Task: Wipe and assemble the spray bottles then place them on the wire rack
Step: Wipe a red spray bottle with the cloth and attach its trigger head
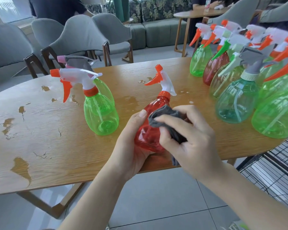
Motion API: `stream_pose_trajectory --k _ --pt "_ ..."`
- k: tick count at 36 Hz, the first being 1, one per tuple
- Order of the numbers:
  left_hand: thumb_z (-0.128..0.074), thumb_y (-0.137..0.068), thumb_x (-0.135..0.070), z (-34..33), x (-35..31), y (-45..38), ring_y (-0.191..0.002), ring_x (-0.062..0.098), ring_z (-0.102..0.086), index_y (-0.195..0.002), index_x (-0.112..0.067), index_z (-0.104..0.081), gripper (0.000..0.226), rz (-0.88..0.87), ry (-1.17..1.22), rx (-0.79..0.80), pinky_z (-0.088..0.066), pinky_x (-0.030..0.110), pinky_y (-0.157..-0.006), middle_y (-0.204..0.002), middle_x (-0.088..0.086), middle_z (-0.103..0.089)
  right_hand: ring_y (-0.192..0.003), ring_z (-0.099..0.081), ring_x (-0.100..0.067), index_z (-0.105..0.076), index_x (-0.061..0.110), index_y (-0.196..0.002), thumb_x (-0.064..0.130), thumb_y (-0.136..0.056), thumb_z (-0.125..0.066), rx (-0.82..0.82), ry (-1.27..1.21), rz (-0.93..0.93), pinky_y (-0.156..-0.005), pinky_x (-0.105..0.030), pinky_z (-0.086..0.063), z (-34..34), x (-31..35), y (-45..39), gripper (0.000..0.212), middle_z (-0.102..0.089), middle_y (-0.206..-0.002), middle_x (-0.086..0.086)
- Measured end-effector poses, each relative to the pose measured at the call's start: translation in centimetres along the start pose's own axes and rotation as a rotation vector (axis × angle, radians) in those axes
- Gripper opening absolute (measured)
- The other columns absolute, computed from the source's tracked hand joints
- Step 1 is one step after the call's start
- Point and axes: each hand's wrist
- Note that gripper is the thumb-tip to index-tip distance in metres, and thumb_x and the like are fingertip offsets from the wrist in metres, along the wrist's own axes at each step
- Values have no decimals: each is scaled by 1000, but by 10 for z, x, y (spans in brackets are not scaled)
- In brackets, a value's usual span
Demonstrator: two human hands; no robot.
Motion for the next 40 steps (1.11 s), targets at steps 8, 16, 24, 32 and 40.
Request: stream_pose_trajectory --k 8,16,24,32,40 --pt "-55 -100 -48 1 0 4 -103 30 -69 -119 -1 -67 52 78 63 30 -58 38 -93 -110 19 -67 -80 -65 -28 -82 7 -100 10 -93 -70 52 3 155 -74 -34 -55 -4 10 10 15 -66 -98 -18" --pt "-48 -103 -52 4 -1 3 -103 28 -71 -113 -3 -74 56 118 113 70 -58 38 -96 -109 18 -71 -81 -59 -28 -83 11 -99 13 -92 -72 72 79 336 -72 -41 -53 -1 -2 4 14 -70 -94 -15" --pt "-67 -88 -41 0 -1 2 -127 33 -63 -141 -5 -60 65 70 68 -20 -50 50 -109 -140 21 -63 -105 -56 1 -74 3 -118 12 -102 -60 -27 -43 -173 -93 -13 -43 8 -18 -13 22 -61 -108 -8" --pt "-65 -92 -46 1 -3 5 -129 34 -58 -145 -3 -56 68 41 40 -25 -43 52 -114 -144 23 -58 -101 -64 -15 -75 0 -114 2 -96 -65 -39 -67 -78 -90 -20 -47 3 -4 -2 20 -63 -107 -16" --pt "-89 -75 -41 1 0 5 -116 33 -67 -144 -7 -53 85 -2 -36 32 -56 50 -96 -135 21 -63 -102 -63 -16 -75 2 -115 6 -98 -64 -42 -35 -147 -91 -21 -48 4 -12 -7 21 -63 -109 -13"
Point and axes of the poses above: each hand's wrist, its own y-axis away from the middle knuckle, its own z-axis out of the back of the hand, x = y × z
